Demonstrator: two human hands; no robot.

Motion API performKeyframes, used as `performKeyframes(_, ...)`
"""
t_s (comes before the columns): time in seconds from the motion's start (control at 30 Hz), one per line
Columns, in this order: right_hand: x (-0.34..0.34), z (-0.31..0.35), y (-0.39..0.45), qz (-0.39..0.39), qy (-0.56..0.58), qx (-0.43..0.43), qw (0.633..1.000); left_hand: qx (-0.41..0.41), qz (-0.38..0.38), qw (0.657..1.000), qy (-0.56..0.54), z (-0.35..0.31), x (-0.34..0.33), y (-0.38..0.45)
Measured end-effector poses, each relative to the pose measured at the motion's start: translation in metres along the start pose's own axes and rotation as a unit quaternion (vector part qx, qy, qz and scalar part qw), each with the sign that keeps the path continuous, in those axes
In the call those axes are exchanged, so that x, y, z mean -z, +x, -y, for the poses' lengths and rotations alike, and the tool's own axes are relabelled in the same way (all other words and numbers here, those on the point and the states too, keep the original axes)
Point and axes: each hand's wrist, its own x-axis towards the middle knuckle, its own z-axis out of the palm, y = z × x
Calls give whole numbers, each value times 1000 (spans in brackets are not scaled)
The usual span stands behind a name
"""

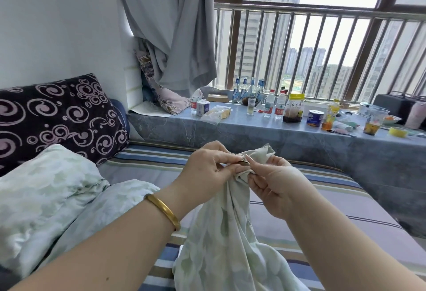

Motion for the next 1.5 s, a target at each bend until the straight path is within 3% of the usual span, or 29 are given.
performKeyframes(0.1,2,6,1,-9,-90,59,994,-76,37,993,85,-7,11,9)
performKeyframes(0.2,0,15,3,-12,-245,126,961,-174,91,958,208,-13,16,19)
performKeyframes(0.3,-1,22,4,-3,-356,175,918,-175,172,931,269,-16,22,27)
performKeyframes(0.4,2,26,5,34,-341,187,921,-193,144,937,251,-14,22,28)
performKeyframes(0.47,3,28,5,58,-297,184,935,-148,96,967,185,-13,19,26)
performKeyframes(0.53,2,29,4,76,-281,186,938,-48,83,993,74,-10,14,23)
performKeyframes(0.6,0,27,4,99,-261,187,942,65,73,993,-62,-10,9,19)
performKeyframes(0.67,-3,27,3,118,-217,169,954,165,40,960,-225,-11,1,18)
performKeyframes(0.73,-5,26,1,129,-178,132,966,231,3,904,-360,-16,-5,20)
performKeyframes(0.8,-4,25,-1,157,-167,85,970,267,-24,865,-424,-19,-8,23)
performKeyframes(0.87,0,23,-3,195,-195,41,960,290,-32,855,-428,-20,-6,26)
performKeyframes(0.93,7,22,-4,214,-253,16,943,294,-19,865,-406,-17,-3,26)
performKeyframes(1.0,12,24,-4,228,-317,22,921,277,4,901,-334,-11,1,26)
performKeyframes(1.1,18,30,-4,221,-364,69,902,187,48,973,-125,-4,12,26)
performKeyframes(1.2,18,35,-7,239,-349,76,903,82,74,994,1,-9,22,29)
performKeyframes(1.33,7,29,-4,190,-303,85,930,26,112,993,-3,-20,22,30)
performKeyframes(1.43,1,24,-2,155,-267,139,941,46,97,993,-37,-18,20,27)
performKeyframes(1.5,2,22,0,148,-284,191,928,92,56,989,-102,-14,16,26)
